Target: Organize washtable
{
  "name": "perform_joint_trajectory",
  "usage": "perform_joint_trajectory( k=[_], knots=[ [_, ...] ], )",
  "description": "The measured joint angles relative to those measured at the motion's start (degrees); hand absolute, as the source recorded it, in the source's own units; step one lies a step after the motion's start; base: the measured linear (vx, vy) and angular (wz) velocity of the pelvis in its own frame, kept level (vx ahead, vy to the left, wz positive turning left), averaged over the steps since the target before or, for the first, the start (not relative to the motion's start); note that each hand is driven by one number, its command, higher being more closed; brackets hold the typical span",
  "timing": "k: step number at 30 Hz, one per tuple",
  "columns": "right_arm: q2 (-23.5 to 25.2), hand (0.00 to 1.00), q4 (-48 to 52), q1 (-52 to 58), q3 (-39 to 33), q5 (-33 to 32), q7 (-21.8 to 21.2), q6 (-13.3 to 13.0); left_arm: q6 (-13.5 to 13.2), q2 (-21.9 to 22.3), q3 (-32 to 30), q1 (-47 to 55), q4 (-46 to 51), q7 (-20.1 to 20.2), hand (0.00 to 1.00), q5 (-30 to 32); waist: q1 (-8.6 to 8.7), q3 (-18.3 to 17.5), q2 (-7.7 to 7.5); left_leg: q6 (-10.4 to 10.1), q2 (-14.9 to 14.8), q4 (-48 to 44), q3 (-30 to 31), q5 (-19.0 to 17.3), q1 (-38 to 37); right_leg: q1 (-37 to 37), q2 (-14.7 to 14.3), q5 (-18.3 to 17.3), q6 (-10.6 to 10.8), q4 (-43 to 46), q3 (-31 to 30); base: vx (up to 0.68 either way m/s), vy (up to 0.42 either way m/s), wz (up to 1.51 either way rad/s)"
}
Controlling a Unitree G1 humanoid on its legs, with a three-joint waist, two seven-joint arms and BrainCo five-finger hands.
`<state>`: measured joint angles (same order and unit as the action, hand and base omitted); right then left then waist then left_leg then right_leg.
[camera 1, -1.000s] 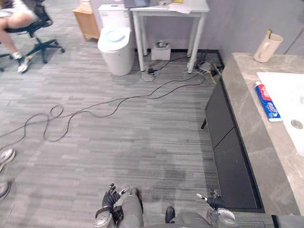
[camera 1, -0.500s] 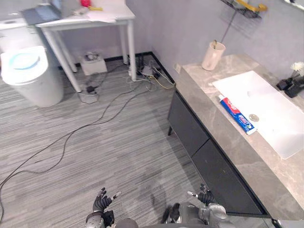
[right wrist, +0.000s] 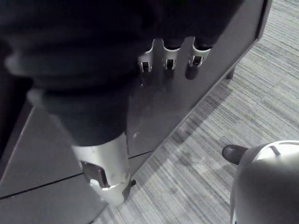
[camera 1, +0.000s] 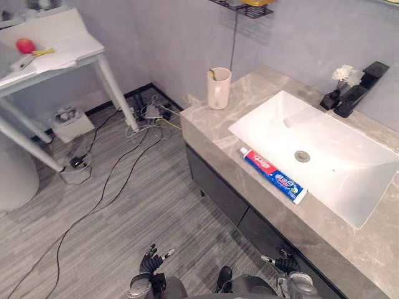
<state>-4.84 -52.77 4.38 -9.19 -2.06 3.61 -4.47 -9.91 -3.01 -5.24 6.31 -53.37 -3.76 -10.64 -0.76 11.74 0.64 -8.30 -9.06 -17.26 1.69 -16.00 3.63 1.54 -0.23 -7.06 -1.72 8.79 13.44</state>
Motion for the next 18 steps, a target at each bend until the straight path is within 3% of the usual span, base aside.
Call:
perform_joint_trajectory(
  k=[1, 2, 3, 5, 7, 9, 11, 13, 15, 18],
  knots=[
    [-0.01, 0.0, 0.26, 0.78, -0.11, 0.0, 0.07, -0.02, -0.02, 0.44, 0.04, 0.02, -0.03, -0.06, 0.0, -0.03, 0.06, -0.35, 0.62, -0.26, 0.29, 2.12, 2.1, 1.21, -0.26, 0.35, 0.21, -0.64, 1.49, 0.41, -1.79, 0.16, 0.279, -0.86],
    [-0.23, 0.0, 0.28, 1.41, -0.37, 0.0, 0.06, -0.02, -0.05, 1.1, 0.04, 0.07, -0.05, -0.05, 0.0, -0.04, -0.09, -1.05, 1.46, 0.89, 0.17, 1.8, 1.53, 5.61, -0.81, 0.7, 0.13, -1.3, 3.06, 0.74, -3.72, 0.17, 0.3, -0.86],
    [-0.09, 0.0, 0.28, 1.54, -0.54, -0.01, 0.07, 0.0, -0.05, 1.13, 0.02, 0.12, -0.13, -0.05, 0.0, -0.04, -0.13, -1.36, 1.44, 1.94, 0.59, 1.36, 0.67, 6.49, -1.24, 0.9, 0.55, -1.34, 3.65, 0.69, -4.9, 0.22, 0.431, -0.86],
    [2.4, 0.0, 0.83, 2.29, -0.43, -0.01, -0.02, 0.0, -0.07, 0.4, 0.03, 0.15, -0.27, -0.04, 0.0, -0.03, 0.01, -2.58, -1.04, 4.01, 3.01, 2.49, -3.92, 5.5, -2.58, 0.57, 3.56, -0.96, 5.79, 0.01, -8.19, 0.23, 0.441, -0.67],
    [3.4, 0.0, 0.76, 2.54, -0.44, -0.01, -0.06, 0.05, -0.04, -0.11, 0.09, -0.06, -0.28, 0.0, 0.0, -0.01, -0.01, -3.27, -2.51, 4.62, 4.9, 2.91, -6.67, 5.17, -3.42, 0.07, 5.52, -0.77, 6.86, 0.0, -10.52, 0.18, 0.293, -0.6],
    [3.39, 0.0, 0.52, 2.2, -0.44, 0.01, -0.12, 0.08, -0.02, -0.49, 0.12, -0.17, -0.72, 0.01, 0.0, 0.04, -0.03, -3.0, -3.08, 5.32, 6.21, 3.58, -9.35, 4.77, -5.59, -0.3, 7.12, -0.81, 7.28, 1.81, -11.54, 0.17, 0.297, -0.68],
    [3.36, 0.0, -0.49, 0.52, -0.25, 0.22, -0.14, 0.25, 0.04, -0.76, 0.32, 0.02, -1.36, -0.01, 0.0, 0.05, -0.08, -2.6, -2.38, 5.91, 6.31, 4.93, -12.95, 4.62, -8.1, -2.24, 8.22, -0.82, 7.28, 6.69, -8.26, 0.06, 0.148, -0.69],
    [3.43, 0.0, -0.64, -0.15, 0.13, 0.47, -0.19, 0.38, 0.04, -1.77, 1.13, -0.05, -1.49, 0.01, 0.0, 0.06, 0.0, -2.36, -1.99, 6.05, 6.56, 6.2, -14.85, 4.7, -10.06, -4.71, 10.58, -1.13, 6.74, 11.42, 3.23, 0.05, 0.11, -0.51],
    [3.34, 0.0, -1.76, -0.78, 0.16, 0.55, -0.17, 0.37, 0.05, -2.31, 1.15, -0.04, -1.69, 0.0, 0.0, 0.05, 0.0, -2.48, -2.25, 6.07, 6.89, 7.43, -16.08, 4.7, -11.45, -4.87, 11.3, -1.63, 5.45, 11.63, 10.45, 0.07, 0.058, -0.47],
    [2.22, 0.0, -2.71, -1.71, 0.22, 0.55, -0.15, 0.37, 0.07, -2.35, 1.46, -0.56, -2.78, 0.09, 0.0, 0.06, 0.11, -2.27, -1.86, 6.08, 6.94, 7.86, -15.91, 4.7, -11.37, -3.61, 10.16, -1.01, 4.35, 6.9, 10.7, 0.07, -0.021, -0.44]
  ],
)
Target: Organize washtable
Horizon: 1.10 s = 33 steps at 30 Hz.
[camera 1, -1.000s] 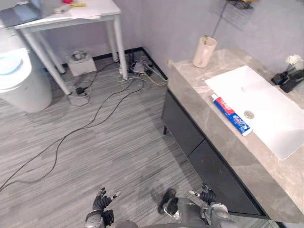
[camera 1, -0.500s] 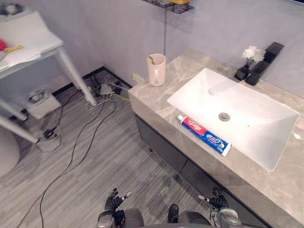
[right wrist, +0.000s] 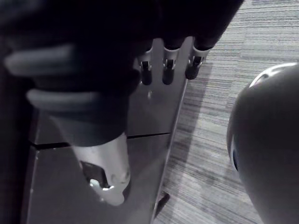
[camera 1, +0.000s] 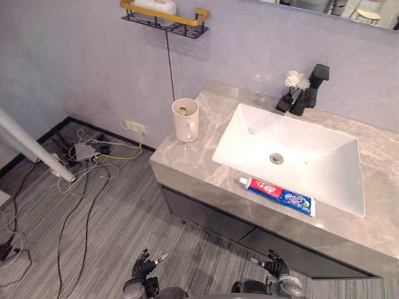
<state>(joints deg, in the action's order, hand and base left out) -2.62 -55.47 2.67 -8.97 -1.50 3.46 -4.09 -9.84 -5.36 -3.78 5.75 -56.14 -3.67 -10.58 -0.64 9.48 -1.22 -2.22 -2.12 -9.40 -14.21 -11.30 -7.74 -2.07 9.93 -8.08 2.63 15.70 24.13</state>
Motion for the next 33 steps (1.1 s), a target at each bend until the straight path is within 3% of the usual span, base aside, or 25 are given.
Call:
perform_joint_trajectory(
  k=[2, 6, 8, 10, 12, 14, 15, 16, 18, 20, 23, 26, 33],
  knots=[
    [-1.52, 0.0, -0.23, 0.34, -0.03, 0.0, 0.05, 0.09, 0.06, 1.1, 1.07, -0.25, -0.7, 0.85, 0.0, 1.07, 0.93, 0.86, 1.86, -0.01, -0.84, -0.16, 0.01, 0.0, 0.06, 2.16, -2.09, 2.4, -0.06, -5.3, -0.29, 0.07, -0.008, -0.16],
    [-1.45, 0.0, -0.58, 0.92, -0.1, -0.14, 0.05, 0.06, 0.03, 1.01, 0.94, 0.03, -0.66, 1.24, 0.0, 1.89, 1.19, 0.92, 1.39, -1.02, -2.13, -5.39, -0.09, -0.66, 1.56, 5.76, -4.14, 5.03, -0.19, -12.08, -0.66, 0.03, -0.049, -0.1],
    [-1.48, 0.0, -0.59, 1.15, -0.08, -0.18, 0.09, 0.04, -0.04, 0.98, 0.77, -0.27, -0.4, 1.52, 0.0, 1.87, 0.37, 1.02, 1.34, -2.84, -4.58, -16.76, -0.29, -2.4, 5.66, 7.62, -5.5, 5.65, -0.28, -14.69, -2.25, 0.0, -0.038, -0.28],
    [-1.54, 0.0, -0.56, 1.15, -0.08, -0.27, 0.1, 0.03, -0.1, 1.17, -0.09, -0.2, 0.04, 1.6, 0.0, 1.8, -0.63, 1.19, 1.27, -2.68, -6.24, -24.89, 0.52, -3.46, 9.2, 8.39, -6.12, 5.07, -1.42, -15.02, -4.37, 0.03, 0.041, -0.52],
    [-1.63, 0.0, -0.51, 0.78, -0.3, -0.46, 0.14, 0.01, -0.04, 1.79, -0.96, -0.12, -0.12, 1.57, 0.0, 1.7, -0.55, 1.32, 1.8, -0.93, -5.63, -23.51, 3.79, -6.68, 10.69, 8.77, -5.82, 4.97, -1.29, -14.73, -6.6, 0.05, 0.102, -0.54],
    [-1.69, 0.0, -0.5, 0.26, -1.21, -0.67, 0.19, 0.01, -0.05, 1.83, -0.97, -0.16, -0.02, 1.57, 0.0, 1.54, -0.55, 1.41, 1.92, -1.04, -4.89, -18.47, 7.12, -6.52, 12.02, 8.72, -5.0, 4.81, -0.33, -14.19, -8.21, 0.05, 0.22, -0.51],
    [-2.26, 0.0, -0.56, 0.62, -1.78, -0.67, 0.27, 0.0, -0.03, 1.93, -0.95, -0.09, -0.12, 1.48, 0.0, 1.45, -0.58, 1.36, 2.83, -0.98, -4.74, -11.81, 9.54, -2.48, 11.49, 8.76, -4.66, 4.13, 1.46, -13.21, -9.82, 0.04, 0.257, -0.53],
    [-2.05, 0.0, -0.67, 1.04, -1.79, -0.68, 0.34, 0.08, 0.03, 2.08, -0.99, 0.09, -0.24, 1.39, 0.0, 1.33, -0.54, 0.99, 2.8, -0.88, -4.09, -10.58, 8.97, -2.4, 10.33, 8.87, -4.49, 4.69, 2.09, -13.3, -10.44, 0.06, 0.215, -0.39],
    [-1.1, 0.0, -0.63, 2.02, -1.74, -0.66, 0.16, 0.16, -0.01, 1.81, -1.46, 0.37, -0.08, 1.07, 0.0, 1.14, -0.32, -0.2, 0.87, 0.35, -1.52, -6.71, 6.41, -1.39, 8.57, 8.63, -1.9, 4.79, 2.69, -13.75, -11.75, 0.15, 0.172, -0.28],
    [-1.07, 0.0, -0.61, 2.14, -1.86, -0.66, 0.22, 0.16, 0.04, 1.8, -2.16, 0.46, -0.07, 1.07, 0.0, 1.17, -0.32, -0.79, 0.13, 0.65, -0.09, -4.83, 5.46, -1.28, 6.31, 8.91, -0.66, 4.71, 2.81, -13.77, -12.46, 0.16, 0.156, -0.25],
    [-0.86, 0.0, -0.63, 2.13, -1.92, -0.66, 0.18, 0.16, 0.15, 1.82, -2.63, 0.47, -0.12, 1.1, 0.0, 1.19, -0.28, -0.99, 0.51, 1.0, 1.02, -3.24, 5.12, -1.02, 3.98, 10.01, 0.04, 4.7, 2.82, -14.02, -13.21, 0.16, 0.118, -0.14],
    [-0.87, 0.0, -1.45, 2.02, -2.41, -0.64, 0.18, 0.16, 0.59, 2.0, -2.62, 0.48, -0.21, 1.12, 0.0, 1.24, -0.27, -1.31, 1.28, 1.03, 1.34, -2.95, 6.21, -1.0, 2.11, 11.9, -0.01, 4.7, 2.83, -14.69, -13.17, 0.11, 0.025, -0.04],
    [-1.58, 0.0, -2.78, 1.78, -3.77, -0.64, 0.34, 0.17, 0.65, 1.93, -2.45, 0.77, -0.78, 1.11, 0.0, 1.24, -0.18, -1.41, 1.19, 1.07, 1.04, -2.51, 8.06, -0.54, 0.98, 13.71, -0.89, 4.72, 2.8, -15.99, -13.12, 0.05, -0.041, 0.01]
  ],
)
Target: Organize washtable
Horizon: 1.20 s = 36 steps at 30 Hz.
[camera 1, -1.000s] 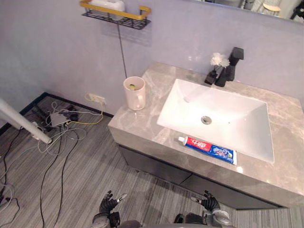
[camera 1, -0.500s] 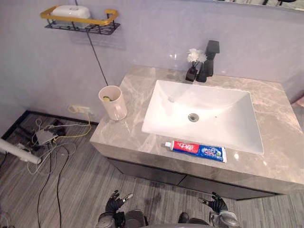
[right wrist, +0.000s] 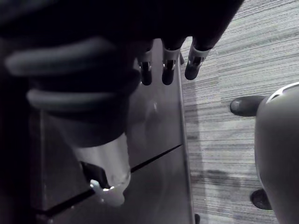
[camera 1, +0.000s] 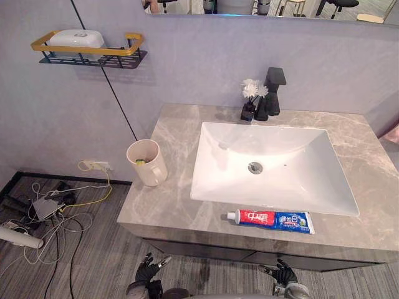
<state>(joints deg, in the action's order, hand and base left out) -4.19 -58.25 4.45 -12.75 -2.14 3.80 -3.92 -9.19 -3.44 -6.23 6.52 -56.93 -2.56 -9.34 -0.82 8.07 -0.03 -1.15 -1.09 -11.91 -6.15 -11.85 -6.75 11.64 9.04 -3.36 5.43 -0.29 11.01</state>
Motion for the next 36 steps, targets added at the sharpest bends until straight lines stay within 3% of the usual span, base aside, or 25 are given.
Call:
perform_joint_trajectory(
  k=[7, 12, 13, 23, 31, 36],
  knots=[
    [-0.81, 0.0, -1.75, 0.41, -0.87, 0.18, 0.91, 0.08, -0.02, -0.22, -0.09, 0.01, -1.12, -0.02, 0.0, 0.0, -0.01, -0.57, -0.19, 0.12, 0.17, 1.97, 1.14, 0.86, -0.53, -0.15, -0.06, 0.31, -0.02, -0.13, 0.12, -0.05, -0.029, 0.03],
    [-0.78, 0.0, -1.8, 0.4, -0.83, 0.51, 1.08, 0.08, -0.01, -1.26, -0.14, 0.31, -1.2, -0.06, 0.0, 0.01, -0.01, -0.87, -1.2, 0.19, 0.64, 4.48, 1.29, 2.73, -0.66, -1.13, 0.12, 1.28, 0.64, -1.28, 0.01, -0.13, -0.023, -0.04],
    [-2.58, 0.0, -1.69, 0.46, -0.65, 0.79, 1.28, 0.34, 0.01, -1.85, -0.09, 1.31, -1.14, -0.12, 0.0, 0.48, 1.56, -1.59, -0.69, -0.24, 1.0, 9.92, 3.86, 6.71, -1.91, -1.9, -0.35, 3.23, 0.91, -2.85, -0.54, -0.03, -0.008, -0.02],
    [-2.47, 0.0, -1.71, 0.58, -0.65, 0.07, 1.2, 0.28, 0.0, -2.0, 1.16, 1.4, -1.13, -0.33, 0.0, 0.52, 1.47, -1.57, -0.61, -0.22, 1.01, 10.47, 3.93, 6.74, -1.92, -1.97, -0.2, 3.19, 0.98, -2.93, 0.05, 0.0, 0.0, 0.0],
    [-1.22, 0.0, -2.29, 1.93, -0.94, -6.26, 0.98, -0.08, -0.04, -2.53, 3.59, 1.19, -1.14, -1.48, 0.0, 1.1, 1.45, -1.73, -0.89, -0.26, 0.64, 12.84, 2.95, 7.35, -2.02, -2.77, -0.14, 3.1, 1.26, -3.57, 0.53, 0.02, -0.003, -0.01],
    [-0.66, 0.0, -2.19, 2.13, -1.03, -6.34, 0.99, -0.27, -0.04, -2.76, 3.9, 1.06, -1.14, -1.64, 0.0, 1.15, 1.51, -1.88, -1.26, -0.28, 0.5, 13.07, 2.89, 7.34, -2.05, -2.64, -0.25, 3.21, 1.42, -3.59, 0.54, 0.04, -0.007, -0.04]
  ],
)
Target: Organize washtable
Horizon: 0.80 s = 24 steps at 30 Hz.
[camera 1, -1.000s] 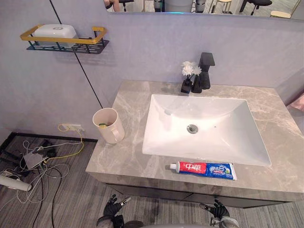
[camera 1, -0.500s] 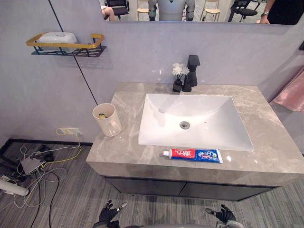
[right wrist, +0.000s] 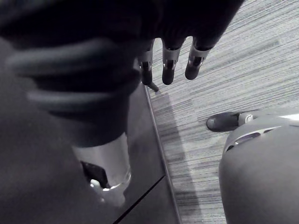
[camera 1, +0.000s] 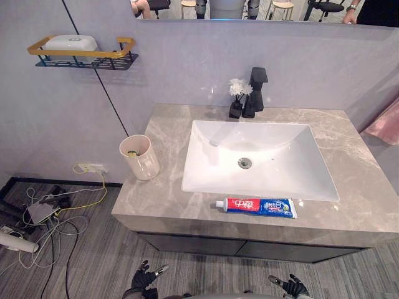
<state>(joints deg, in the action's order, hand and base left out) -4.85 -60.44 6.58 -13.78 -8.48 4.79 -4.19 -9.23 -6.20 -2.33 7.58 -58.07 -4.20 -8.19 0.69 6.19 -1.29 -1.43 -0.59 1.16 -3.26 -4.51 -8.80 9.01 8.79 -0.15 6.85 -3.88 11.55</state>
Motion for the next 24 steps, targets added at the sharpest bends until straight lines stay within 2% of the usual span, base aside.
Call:
perform_joint_trajectory(
  k=[5, 8, 16, 20, 22, 24],
  knots=[
    [0.01, 0.0, 0.0, 0.05, -2.14, 0.0, 0.01, -0.17, 0.03, -0.56, -0.8, 0.28, -0.06, -0.52, 0.0, -0.03, -0.04, -0.09, -0.14, 0.0, -0.13, -0.1, 0.09, 0.01, 0.04, -0.19, 0.0, -0.01, -0.01, 0.6, 0.35, -0.03, -0.013, 0.01],
    [-0.22, 0.0, 0.0, 0.06, -2.78, 0.02, 0.01, -0.43, 0.06, -1.78, -5.59, 0.39, -0.08, -1.1, 0.0, -0.08, -0.01, -0.16, -0.26, -0.15, -0.12, -0.07, 0.36, 0.32, 0.07, -0.22, 0.04, -0.07, 0.02, 0.66, 0.8, -0.08, -0.031, 0.05],
    [-3.14, 0.0, -0.02, -0.13, -4.42, 0.04, -0.08, -0.57, 0.05, -8.78, -17.57, 0.17, 1.37, -2.37, 0.0, -0.2, -0.04, -0.35, -0.27, -0.42, -0.05, 2.08, 2.29, 2.06, 0.12, -0.34, 0.03, -0.23, -0.09, 0.72, 3.14, -0.06, -0.025, 0.15],
    [-4.14, 0.0, 0.05, -0.22, -4.42, 0.07, -0.09, -1.34, -0.03, -12.15, -21.69, 0.21, 9.68, -3.76, 0.0, -0.26, -0.37, -0.42, -0.27, -0.38, 0.16, 2.04, 3.52, 2.25, 0.86, -0.3, 0.12, -0.23, -0.09, 0.48, 4.43, -0.01, -0.01, 0.16],
    [-4.3, 0.0, 0.38, 0.31, -4.43, 0.06, -0.08, -1.85, -0.18, -13.4, -23.49, 0.21, 20.38, -5.85, 0.0, -0.24, -1.57, -0.46, -0.15, -0.13, 0.67, 2.04, 4.7, 2.63, 1.12, -0.15, 0.27, -0.23, -0.09, 0.3, 4.99, 0.02, 0.002, 0.11],
    [-4.3, 0.0, 0.73, 0.57, -4.43, 0.06, -0.11, -1.91, -0.31, -13.7, -24.92, 0.23, 29.49, -6.75, 0.0, -0.21, -1.79, -0.6, -0.01, -0.05, 0.8, 2.04, 5.14, 2.69, 1.3, 0.59, 0.42, -0.23, -0.09, 0.08, 5.82, 0.04, -0.003, 0.2]
  ],
)
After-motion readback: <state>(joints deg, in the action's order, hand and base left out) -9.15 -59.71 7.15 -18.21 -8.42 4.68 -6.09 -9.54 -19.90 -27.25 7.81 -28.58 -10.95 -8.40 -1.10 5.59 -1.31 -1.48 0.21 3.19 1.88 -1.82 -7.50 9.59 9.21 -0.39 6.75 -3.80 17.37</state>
